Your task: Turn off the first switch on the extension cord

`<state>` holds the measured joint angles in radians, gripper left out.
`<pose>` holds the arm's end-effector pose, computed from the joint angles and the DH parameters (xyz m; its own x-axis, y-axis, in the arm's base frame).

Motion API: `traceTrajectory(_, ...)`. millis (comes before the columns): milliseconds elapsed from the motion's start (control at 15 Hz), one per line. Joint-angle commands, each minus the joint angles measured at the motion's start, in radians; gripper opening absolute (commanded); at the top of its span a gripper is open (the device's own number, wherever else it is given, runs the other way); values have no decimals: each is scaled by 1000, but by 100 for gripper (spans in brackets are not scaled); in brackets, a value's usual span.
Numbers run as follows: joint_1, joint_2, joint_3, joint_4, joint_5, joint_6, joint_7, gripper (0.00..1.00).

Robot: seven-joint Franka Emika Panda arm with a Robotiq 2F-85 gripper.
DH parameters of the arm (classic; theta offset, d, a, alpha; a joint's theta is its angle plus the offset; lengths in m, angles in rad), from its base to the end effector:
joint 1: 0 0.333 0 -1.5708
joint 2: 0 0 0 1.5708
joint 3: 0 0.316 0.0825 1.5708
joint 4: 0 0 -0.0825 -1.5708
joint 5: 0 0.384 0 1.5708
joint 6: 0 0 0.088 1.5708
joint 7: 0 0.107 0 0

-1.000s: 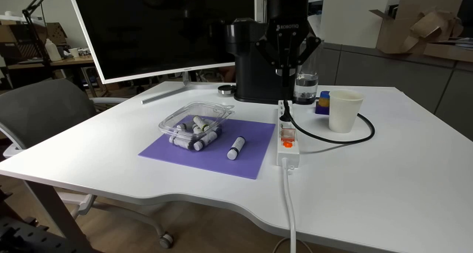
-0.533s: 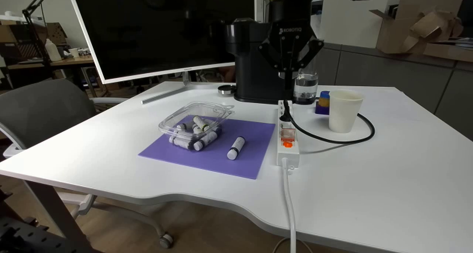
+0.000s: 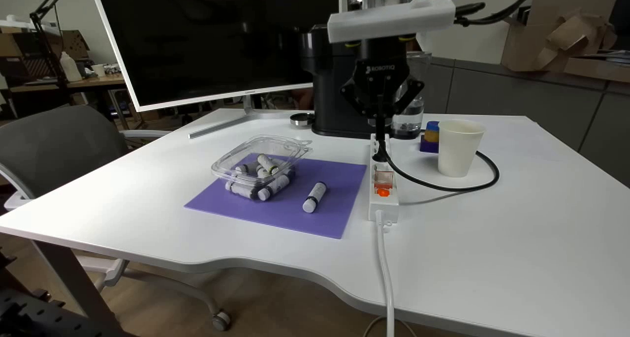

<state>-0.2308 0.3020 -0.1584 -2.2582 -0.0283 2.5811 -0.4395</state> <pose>0.5024 -0.2065 0.2314 0.9967 0.0814 -0.0057 0.0816 -0.9944 0.0664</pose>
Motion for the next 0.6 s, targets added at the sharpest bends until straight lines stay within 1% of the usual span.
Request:
traceTrajectory(0,-19,40,21,-17,33,93,53,0)
traceTrajectory(267,-34,81,34,-17,46,137,70,0)
traceTrajectory(533,-52,96,37,-20,46,118,70,0)
